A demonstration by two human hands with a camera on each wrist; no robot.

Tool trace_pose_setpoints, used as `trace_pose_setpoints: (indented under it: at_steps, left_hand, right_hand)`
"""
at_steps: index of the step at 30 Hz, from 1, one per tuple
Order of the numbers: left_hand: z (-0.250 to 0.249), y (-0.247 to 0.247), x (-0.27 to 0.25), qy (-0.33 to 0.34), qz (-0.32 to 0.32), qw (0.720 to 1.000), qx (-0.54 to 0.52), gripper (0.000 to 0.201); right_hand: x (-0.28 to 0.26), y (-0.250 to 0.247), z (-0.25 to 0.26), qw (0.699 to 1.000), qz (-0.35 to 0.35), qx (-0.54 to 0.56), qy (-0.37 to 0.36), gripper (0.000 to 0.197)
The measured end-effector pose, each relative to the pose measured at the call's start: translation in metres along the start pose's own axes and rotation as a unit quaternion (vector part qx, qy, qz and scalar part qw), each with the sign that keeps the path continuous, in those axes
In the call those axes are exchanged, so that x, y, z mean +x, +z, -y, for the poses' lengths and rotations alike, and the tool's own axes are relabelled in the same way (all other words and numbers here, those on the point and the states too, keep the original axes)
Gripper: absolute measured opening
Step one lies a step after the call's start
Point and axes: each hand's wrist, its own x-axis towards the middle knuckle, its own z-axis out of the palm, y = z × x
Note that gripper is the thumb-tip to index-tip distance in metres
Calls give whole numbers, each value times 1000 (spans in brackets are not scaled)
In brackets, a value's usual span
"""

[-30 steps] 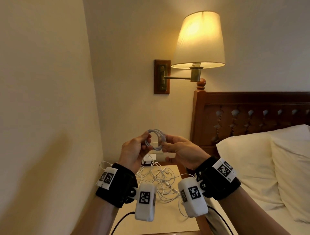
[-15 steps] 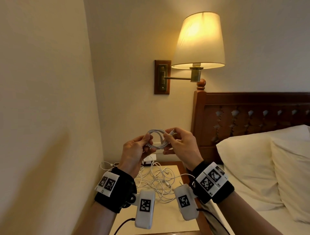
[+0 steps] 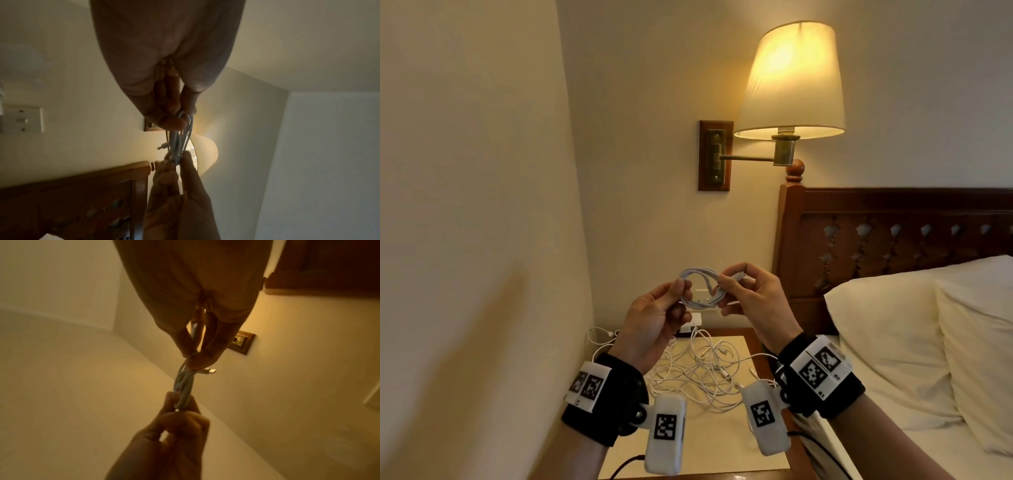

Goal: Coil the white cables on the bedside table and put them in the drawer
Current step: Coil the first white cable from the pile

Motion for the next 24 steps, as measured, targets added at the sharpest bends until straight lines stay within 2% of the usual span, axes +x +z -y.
trace_pose_setpoints:
  at_steps: [4, 7, 10, 13, 18, 21, 24]
  left_hand:
    - [0, -9, 1, -35, -2, 999, 19, 28]
    - [3, -15, -1, -51, -8, 998, 34, 28]
    - [4, -16, -5, -67, -24, 994, 80, 22]
    - [11, -18, -8, -50, -56, 992, 102, 20]
    - [34, -34, -17, -45, -76, 987, 133, 10]
    - [56, -58, -22, -46, -119, 985, 116, 11]
    - [83, -98, -28, -80, -187, 972, 118, 14]
  right_hand:
    - [-5, -2, -8, 1000, 15, -10, -9, 25]
    - [-6, 0, -11, 998, 3, -58, -19, 18]
    - [-9, 1, -15, 995, -10, -96, -23, 18]
    - [-17, 0, -21, 994, -4, -108, -21, 16]
    - [-39, -14, -47, 986, -12, -163, 18, 23]
    - [-69, -34, -71, 978, -9, -202, 60, 18]
    - [-116, -65, -105, 962, 15, -236, 136, 12]
